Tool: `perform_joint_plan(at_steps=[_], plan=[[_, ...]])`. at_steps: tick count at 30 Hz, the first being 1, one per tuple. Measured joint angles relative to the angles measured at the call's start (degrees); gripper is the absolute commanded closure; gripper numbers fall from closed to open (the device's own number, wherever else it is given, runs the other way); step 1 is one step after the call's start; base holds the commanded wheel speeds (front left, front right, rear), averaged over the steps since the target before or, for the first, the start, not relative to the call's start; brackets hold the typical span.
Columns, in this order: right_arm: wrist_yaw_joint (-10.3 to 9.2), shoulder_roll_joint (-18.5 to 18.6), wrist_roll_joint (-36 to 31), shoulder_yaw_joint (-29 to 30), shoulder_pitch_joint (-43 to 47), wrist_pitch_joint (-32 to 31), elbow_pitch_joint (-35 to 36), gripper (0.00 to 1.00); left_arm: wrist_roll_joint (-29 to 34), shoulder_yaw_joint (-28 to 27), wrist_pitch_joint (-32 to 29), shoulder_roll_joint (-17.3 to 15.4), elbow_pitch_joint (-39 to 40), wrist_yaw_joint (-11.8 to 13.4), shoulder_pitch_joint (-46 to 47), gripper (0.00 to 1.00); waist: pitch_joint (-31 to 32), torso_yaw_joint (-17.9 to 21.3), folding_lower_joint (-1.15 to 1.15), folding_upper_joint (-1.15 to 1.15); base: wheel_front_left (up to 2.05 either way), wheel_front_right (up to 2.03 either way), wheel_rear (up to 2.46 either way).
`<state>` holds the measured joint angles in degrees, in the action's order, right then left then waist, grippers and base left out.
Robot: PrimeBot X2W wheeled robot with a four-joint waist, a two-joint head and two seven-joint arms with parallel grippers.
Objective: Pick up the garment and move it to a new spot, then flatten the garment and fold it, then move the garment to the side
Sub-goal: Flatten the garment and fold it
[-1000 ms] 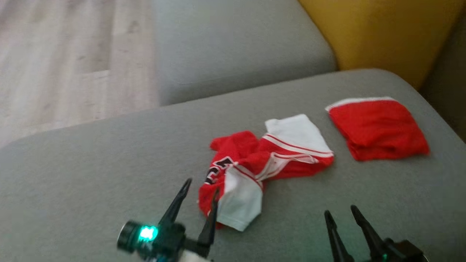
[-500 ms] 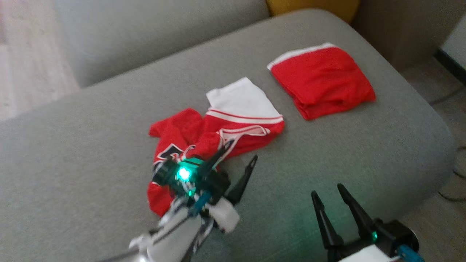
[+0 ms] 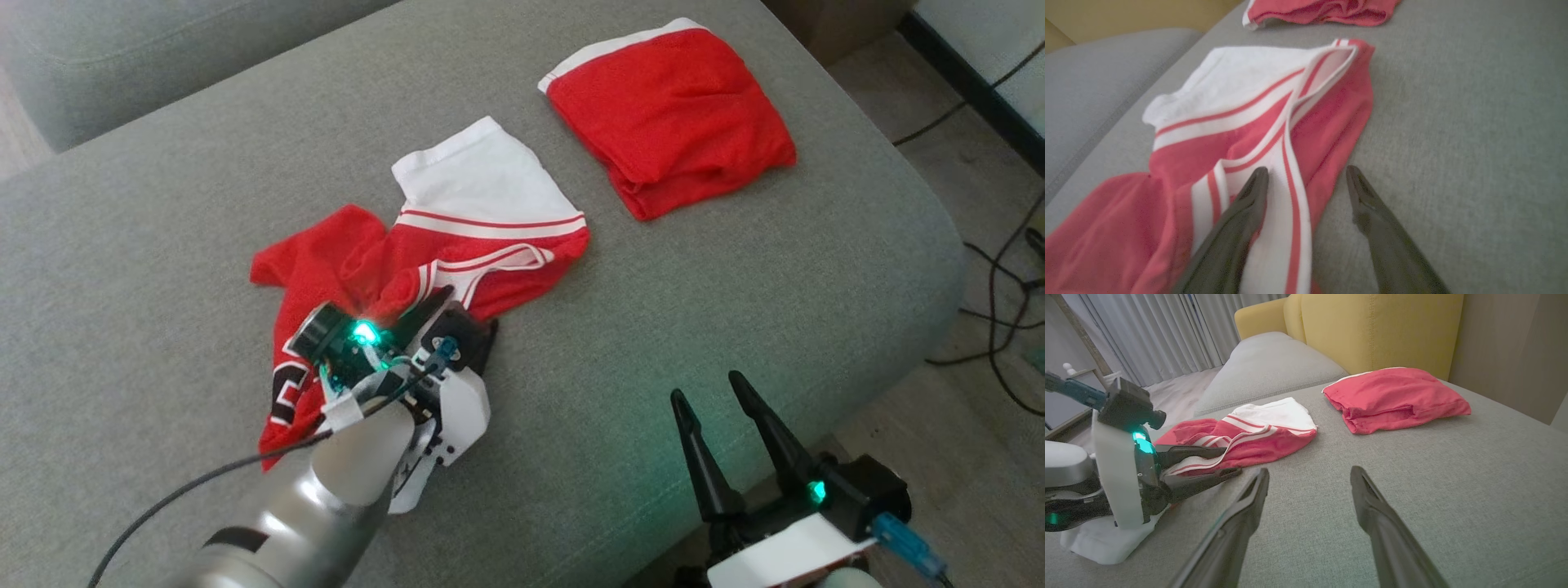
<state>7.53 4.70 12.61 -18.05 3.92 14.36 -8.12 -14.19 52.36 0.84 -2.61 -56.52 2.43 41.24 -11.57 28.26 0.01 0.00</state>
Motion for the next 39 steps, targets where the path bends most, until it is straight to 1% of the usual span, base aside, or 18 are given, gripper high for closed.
perform_joint_plan(at_steps=[1, 2, 3, 4, 5, 8, 12, 13, 17, 21, 25, 28, 30, 32, 36, 39], plan=[[0.0, 0.0, 0.0, 0.0, 0.01, 0.0, -0.03, 0.0, -0.58, 0.3, -0.25, 0.0, -0.69, -0.16, 0.08, 0.0, -0.14, 0.1, 0.0, 0.0, 0.0, 0.0, 0.0], [0.0, -0.01, 0.0, 0.0, 0.0, 0.0, -0.03, 0.0, -1.18, 0.52, -0.21, 0.02, -0.91, -0.32, 0.32, 0.18, -0.19, 0.14, 0.0, 0.0, 0.0, 0.0, 0.0], [0.0, -0.02, 0.0, 0.01, 0.01, 0.0, -0.03, 0.0, -1.82, 0.99, -0.16, 0.13, -1.37, -0.45, 0.73, 0.67, -0.14, 0.11, 0.0, 0.0, 0.0, 0.0, 0.0], [0.0, -0.02, 0.0, 0.02, 0.0, 0.0, -0.08, 0.0, -2.37, 1.31, 0.13, 0.2, -1.89, -0.48, 1.04, 0.78, -0.02, 0.04, 0.0, 0.0, 0.0, 0.0, 0.0], [0.0, -0.02, 0.0, 0.02, 0.01, 0.0, -0.2, 0.0, -3.05, 1.42, 0.7, 0.2, -2.18, -0.52, 1.1, 1.0, 0.2, -0.04, 0.0, 0.0, 0.0, 0.0, 0.0], [0.0, -0.02, 0.0, 0.07, 0.02, 0.0, -0.51, 0.0, -5.44, 1.9, 3.34, 0.13, -1.86, -1.0, 0.93, 1.0, 1.33, -0.41, -0.01, 0.0, 0.0, 0.0, 0.0], [0.0, 0.09, 0.0, 0.11, 0.23, 0.0, -0.99, 0.0, -11.48, 2.81, 7.13, 0.04, 3.99, -2.09, 1.08, 1.0, 3.75, -1.28, -0.01, 0.0, 0.0, 0.0, 0.0], [0.0, 0.09, 0.0, 0.11, 0.23, 0.0, -0.99, 0.0, -11.48, 2.81, 7.13, 0.04, 3.99, -2.09, 1.08, 1.0, 3.75, -1.28, -0.01, 0.0, 0.0, 0.0, 0.0], [0.0, 0.71, 0.0, 0.09, 0.42, 0.0, -1.37, 0.0, -22.04, 2.57, 8.91, 0.15, 10.8, -2.93, 3.01, 1.0, 7.17, -2.2, -0.01, 0.0, 0.0, 0.0, 0.0], [0.0, 1.59, 0.01, 0.35, 2.38, 0.0, -1.7, 0.0, -32.04, 0.24, 10.8, 0.25, 15.13, -2.96, 9.72, 1.0, 11.01, -3.1, -0.02, 0.0, 0.0, 0.0, 0.0], [0.0, 1.58, 0.02, 1.54, 4.75, 0.0, -1.98, 0.0, -42.19, -4.39, 12.04, 0.94, 17.37, -2.91, 16.99, 1.0, 13.57, -4.8, -0.03, 0.0, 0.0, 0.0, 0.0], [0.0, 1.56, 0.03, 2.64, 5.11, 0.0, -1.91, 0.0, -47.12, -6.5, 12.9, 1.45, 17.53, -2.94, 18.69, 1.0, 14.41, -6.88, -0.02, 0.0, 0.0, 0.0, 0.0], [0.0, 1.51, 0.03, 3.25, 5.14, 0.0, -1.91, 0.0, -49.67, -6.97, 12.93, 1.43, 16.46, -3.04, 17.29, 1.0, 14.76, -8.4, -0.02, 0.0, 0.0, 0.0, 0.0], [0.0, 1.46, 0.03, 3.69, 5.28, 0.0, -1.96, 0.0, -51.39, -6.82, 12.92, 1.32, 14.83, -3.66, 13.44, 1.0, 15.03, -10.0, -0.02, 0.0, 0.0, 0.0, 0.0], [0.0, 1.18, 0.02, 4.57, 6.79, 0.0, -2.75, 0.0, -52.86, -4.58, 12.77, 0.94, 10.36, -4.02, -0.32, 1.0, 15.18, -13.32, -0.01, 0.0, 0.0, 0.0, 0.0], [0.0, 1.05, 0.02, 5.06, 7.2, 0.0, -2.83, 0.0, -53.22, -3.55, 12.79, -0.4, 7.19, -3.94, -11.04, 1.0, 15.0, -15.58, -0.01, 0.0, 0.0, 0.0, 0.0]])
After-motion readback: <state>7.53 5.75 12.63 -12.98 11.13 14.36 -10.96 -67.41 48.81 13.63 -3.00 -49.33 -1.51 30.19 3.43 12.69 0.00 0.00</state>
